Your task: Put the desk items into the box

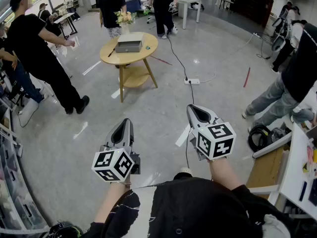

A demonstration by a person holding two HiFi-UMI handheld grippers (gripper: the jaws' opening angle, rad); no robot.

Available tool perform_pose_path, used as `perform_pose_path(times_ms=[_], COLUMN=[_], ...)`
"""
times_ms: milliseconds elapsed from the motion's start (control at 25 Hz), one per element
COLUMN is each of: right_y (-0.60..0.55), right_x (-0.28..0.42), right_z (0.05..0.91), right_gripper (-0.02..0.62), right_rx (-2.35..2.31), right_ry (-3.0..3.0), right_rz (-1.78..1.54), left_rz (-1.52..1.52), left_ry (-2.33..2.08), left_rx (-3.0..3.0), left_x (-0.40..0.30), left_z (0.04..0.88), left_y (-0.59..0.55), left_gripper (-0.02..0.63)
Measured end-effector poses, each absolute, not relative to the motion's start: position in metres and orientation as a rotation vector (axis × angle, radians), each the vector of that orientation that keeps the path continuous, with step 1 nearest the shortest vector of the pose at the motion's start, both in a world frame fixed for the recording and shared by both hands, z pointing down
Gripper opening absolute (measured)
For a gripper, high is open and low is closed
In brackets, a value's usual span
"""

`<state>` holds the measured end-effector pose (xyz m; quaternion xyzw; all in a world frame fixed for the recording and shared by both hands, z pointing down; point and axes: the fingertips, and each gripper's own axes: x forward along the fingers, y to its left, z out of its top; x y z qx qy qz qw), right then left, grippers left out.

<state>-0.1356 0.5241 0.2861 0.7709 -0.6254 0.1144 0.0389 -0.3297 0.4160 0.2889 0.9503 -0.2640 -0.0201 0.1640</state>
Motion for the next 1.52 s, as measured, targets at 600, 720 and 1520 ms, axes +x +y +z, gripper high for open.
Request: perform_pose_path(times_ms=[600,720,1520], right_y=[0.505,0.483,0.329], right_x=[-0.105,-0.086,0.058], right_z=[0.306,0.31,0.303], right_gripper=[0.005,0.005,0.005], right_rx=[2.364,2.342,2.057], right_ry=[-1.941,-1.965,-2.247], right_rz=[0.433,0.443,0.393], left_rz=[-0.014,-0.026,-0.095], left_ry=[-0.786,-0.784,-0.944], left_rx=[2.671,2.67,2.653], left_x=[-0.307,-0.287,-0.129], left_z=[0.312,0.314,0.307], left_y=[0.394,0.379,0.27], left_gripper=[0.009,0.009,0.009])
